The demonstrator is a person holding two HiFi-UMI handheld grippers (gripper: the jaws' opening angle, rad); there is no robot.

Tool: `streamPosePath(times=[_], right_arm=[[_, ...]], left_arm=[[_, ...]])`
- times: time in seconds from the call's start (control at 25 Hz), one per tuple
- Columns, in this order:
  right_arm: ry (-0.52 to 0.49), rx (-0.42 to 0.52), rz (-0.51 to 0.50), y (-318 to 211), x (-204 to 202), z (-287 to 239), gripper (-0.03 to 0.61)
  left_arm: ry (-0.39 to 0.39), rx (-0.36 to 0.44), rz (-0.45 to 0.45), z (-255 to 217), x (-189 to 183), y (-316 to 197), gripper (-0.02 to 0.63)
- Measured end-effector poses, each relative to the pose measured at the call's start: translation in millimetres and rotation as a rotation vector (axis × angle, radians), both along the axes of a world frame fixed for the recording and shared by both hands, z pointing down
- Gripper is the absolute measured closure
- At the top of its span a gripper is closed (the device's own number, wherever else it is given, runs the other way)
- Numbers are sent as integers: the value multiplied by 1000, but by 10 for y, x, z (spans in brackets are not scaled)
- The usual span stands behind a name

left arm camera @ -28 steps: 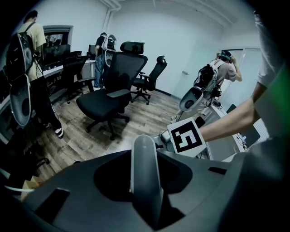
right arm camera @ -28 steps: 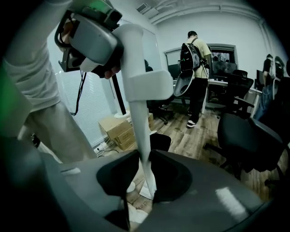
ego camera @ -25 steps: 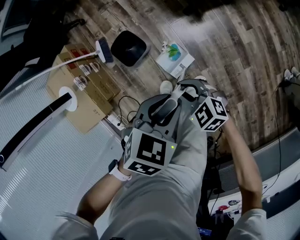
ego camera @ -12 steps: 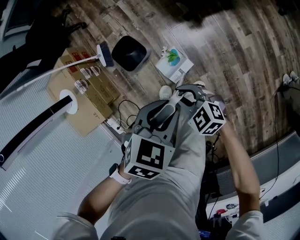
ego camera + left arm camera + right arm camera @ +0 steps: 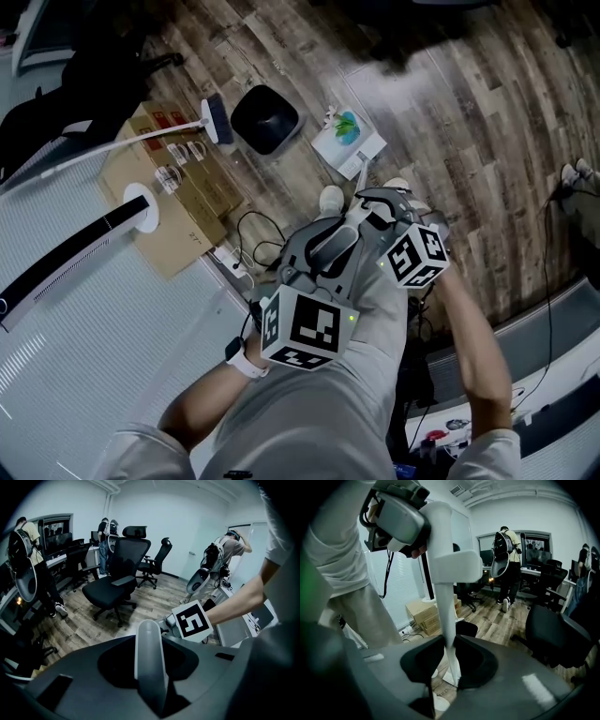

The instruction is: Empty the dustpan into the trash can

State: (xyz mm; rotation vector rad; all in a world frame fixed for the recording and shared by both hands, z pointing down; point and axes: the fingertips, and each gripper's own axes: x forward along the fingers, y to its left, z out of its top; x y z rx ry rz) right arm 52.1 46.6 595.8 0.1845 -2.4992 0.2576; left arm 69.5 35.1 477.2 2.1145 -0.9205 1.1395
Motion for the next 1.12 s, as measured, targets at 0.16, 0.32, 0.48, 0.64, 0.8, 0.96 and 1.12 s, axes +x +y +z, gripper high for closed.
streamPosePath(times=[0.16,0.32,0.48,0.64,0.8,0.96,1.12], right_arm=[[6,14,17,-30,33,-78,491],[4,28,33,-67,80,-188,489],[6,43,39,-92,91,-313,491],[8,55,34,-115,80,-455,491],[16,67,17,-146,87,-614,491],[14,84,8,-154,32,-799,491],[13,95,5,-162,-11,-991,491]], left_arm=[[2,22,9,-83,34,2,500],[8,39,7,-194,69,-14,502],[21,51,-2,-320,59,-23,502],[28,64,-7,-464,35,-38,502],[37,76,-15,-627,28,-62,502],[44,87,-26,-810,-39,-54,502],[46,98,-30,-1005,-84,-56,502]])
